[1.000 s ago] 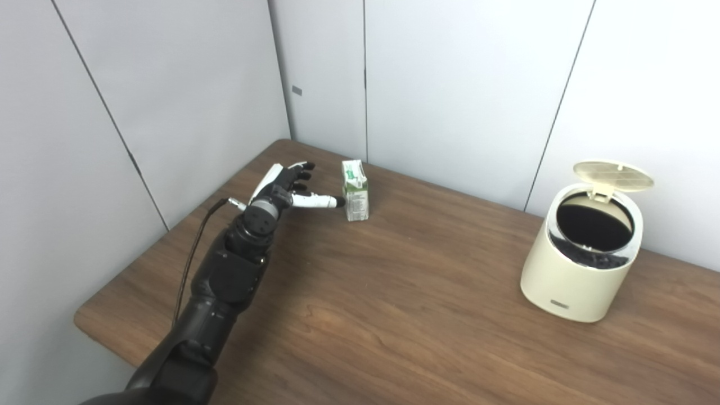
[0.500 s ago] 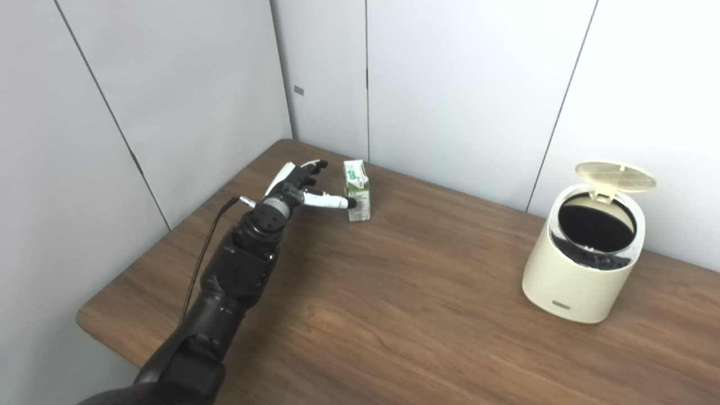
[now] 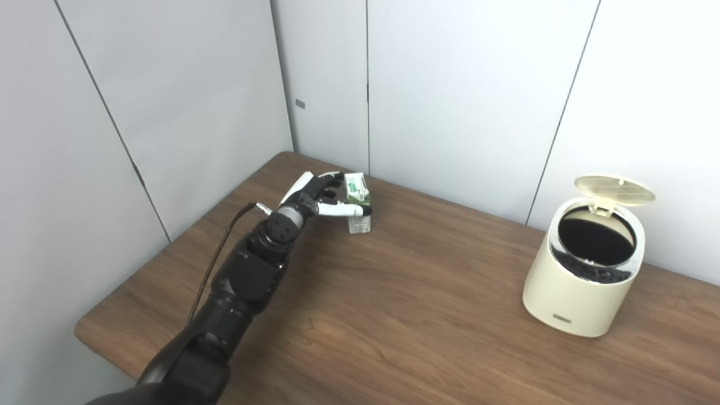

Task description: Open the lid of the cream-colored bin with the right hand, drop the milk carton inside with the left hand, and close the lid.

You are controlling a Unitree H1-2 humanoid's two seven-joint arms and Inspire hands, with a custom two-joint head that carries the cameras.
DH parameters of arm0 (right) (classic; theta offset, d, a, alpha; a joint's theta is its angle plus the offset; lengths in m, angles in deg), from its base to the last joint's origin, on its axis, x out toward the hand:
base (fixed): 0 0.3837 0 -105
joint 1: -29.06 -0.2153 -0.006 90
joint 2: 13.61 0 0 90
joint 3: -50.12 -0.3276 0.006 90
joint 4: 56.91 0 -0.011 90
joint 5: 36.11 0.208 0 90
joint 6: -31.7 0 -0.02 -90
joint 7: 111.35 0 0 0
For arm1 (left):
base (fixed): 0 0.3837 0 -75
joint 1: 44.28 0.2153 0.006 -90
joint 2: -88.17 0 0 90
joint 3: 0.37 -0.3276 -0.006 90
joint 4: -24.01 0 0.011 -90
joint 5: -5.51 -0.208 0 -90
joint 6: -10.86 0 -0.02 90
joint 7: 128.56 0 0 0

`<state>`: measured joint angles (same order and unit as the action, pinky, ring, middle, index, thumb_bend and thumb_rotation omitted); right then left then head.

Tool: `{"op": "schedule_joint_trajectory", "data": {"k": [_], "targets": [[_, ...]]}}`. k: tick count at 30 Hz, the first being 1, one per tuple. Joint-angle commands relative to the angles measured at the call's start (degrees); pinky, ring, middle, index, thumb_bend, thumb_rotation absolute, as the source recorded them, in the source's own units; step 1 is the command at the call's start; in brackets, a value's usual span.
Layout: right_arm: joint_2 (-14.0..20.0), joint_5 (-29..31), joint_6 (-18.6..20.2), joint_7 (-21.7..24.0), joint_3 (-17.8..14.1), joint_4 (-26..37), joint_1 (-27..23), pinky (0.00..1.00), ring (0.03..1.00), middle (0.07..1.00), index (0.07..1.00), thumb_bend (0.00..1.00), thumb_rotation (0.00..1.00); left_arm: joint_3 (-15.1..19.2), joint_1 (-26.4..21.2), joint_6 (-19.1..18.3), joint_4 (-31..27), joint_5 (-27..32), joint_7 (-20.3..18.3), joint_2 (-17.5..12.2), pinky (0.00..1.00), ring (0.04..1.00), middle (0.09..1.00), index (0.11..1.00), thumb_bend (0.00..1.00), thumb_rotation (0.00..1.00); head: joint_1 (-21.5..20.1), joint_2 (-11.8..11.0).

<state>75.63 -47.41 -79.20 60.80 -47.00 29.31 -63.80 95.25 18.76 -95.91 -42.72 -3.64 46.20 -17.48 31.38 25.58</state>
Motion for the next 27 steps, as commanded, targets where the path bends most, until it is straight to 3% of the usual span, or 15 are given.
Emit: {"op": "schedule_joint_trajectory", "data": {"k": [1, 8, 12, 16, 18, 21, 22, 24, 25, 27], "targets": [[-0.94, -0.39, -2.34, -0.52, 0.52, -2.77, 1.54, 0.38, 0.56, 0.619, 0.576, 0.55, 0.73, -0.35, -2.35, 1.22, -0.19, -0.55, 0.47, -1.13, 0.77, 0.864, 0.907, 0.928, 1.0, 0.33, -0.32, -0.14], [-0.88, -0.7, -3.56, -0.8, 0.8, -4.22, 1.13, 0.38, 0.559, 0.616, 0.567, 0.61, 0.76, -0.6, -2.72, 2.14, 1.31, 0.06, 0.94, -0.71, 0.82, 0.892, 0.907, 0.918, 1.0, 0.28, -0.75, -0.19], [-0.95, -1.65, -3.24, -1.18, 0.93, -4.21, 1.15, 0.33, 0.514, 0.615, 0.571, 0.63, 0.78, -0.24, -2.77, 4.87, 2.68, 0.14, 2.35, -0.21, 0.82, 0.874, 0.868, 0.875, 1.0, 0.23, -1.15, -0.2], [-1.0, -2.61, -2.23, -1.45, 1.08, -3.06, 1.41, 0.31, 0.491, 0.611, 0.576, 0.61, 0.79, 0.01, -2.34, 7.76, 2.53, -1.47, 6.73, 0.9, 0.81, 0.827, 0.783, 0.784, 1.0, 0.11, -1.35, -0.08], [-1.03, -2.66, -2.52, -1.63, 1.05, -3.12, 1.4, 0.28, 0.457, 0.606, 0.581, 0.6, 0.78, -0.14, -2.29, 9.52, 2.82, -3.16, 10.18, 1.58, 0.74, 0.76, 0.713, 0.726, 0.99, 0.03, -1.35, -0.08], [-1.16, -3.35, -2.21, -2.15, 1.02, -2.76, 1.51, 0.22, 0.379, 0.596, 0.586, 0.59, 0.8, 0.2, -2.64, 14.18, 5.2, -4.75, 15.2, 2.6, 0.65, 0.676, 0.636, 0.662, 0.94, 0.0, -1.52, 0.19], [-1.16, -3.38, -2.12, -2.13, 1.04, -2.57, 1.58, 0.23, 0.407, 0.599, 0.584, 0.59, 0.8, 0.25, -2.7, 15.06, 5.59, -5.31, 16.58, 2.88, 0.62, 0.65, 0.613, 0.642, 0.91, 0.0, -1.52, 0.19], [-1.06, -3.18, -2.49, -1.89, 1.14, -2.54, 1.64, 0.29, 0.484, 0.613, 0.584, 0.58, 0.79, 0.6, -3.12, 17.52, 6.71, -6.59, 20.71, 3.88, 0.53, 0.579, 0.565, 0.543, 0.67, 0.03, -1.52, 0.19], [-0.99, -3.13, -2.61, -1.84, 1.13, -2.53, 1.66, 0.31, 0.498, 0.615, 0.585, 0.57, 0.79, 1.03, -3.32, 18.01, 6.55, -6.71, 22.3, 4.72, 0.48, 0.542, 0.546, 0.499, 0.59, 0.02, -1.58, 0.49], [-0.86, -3.18, -2.79, -1.83, 1.13, -2.67, 1.61, 0.32, 0.512, 0.618, 0.584, 0.57, 0.78, 1.67, -3.49, 17.49, 5.19, -6.58, 23.85, 6.26, 0.4, 0.466, 0.521, 0.469, 0.54, 0.0, -1.62, 0.46]]}}
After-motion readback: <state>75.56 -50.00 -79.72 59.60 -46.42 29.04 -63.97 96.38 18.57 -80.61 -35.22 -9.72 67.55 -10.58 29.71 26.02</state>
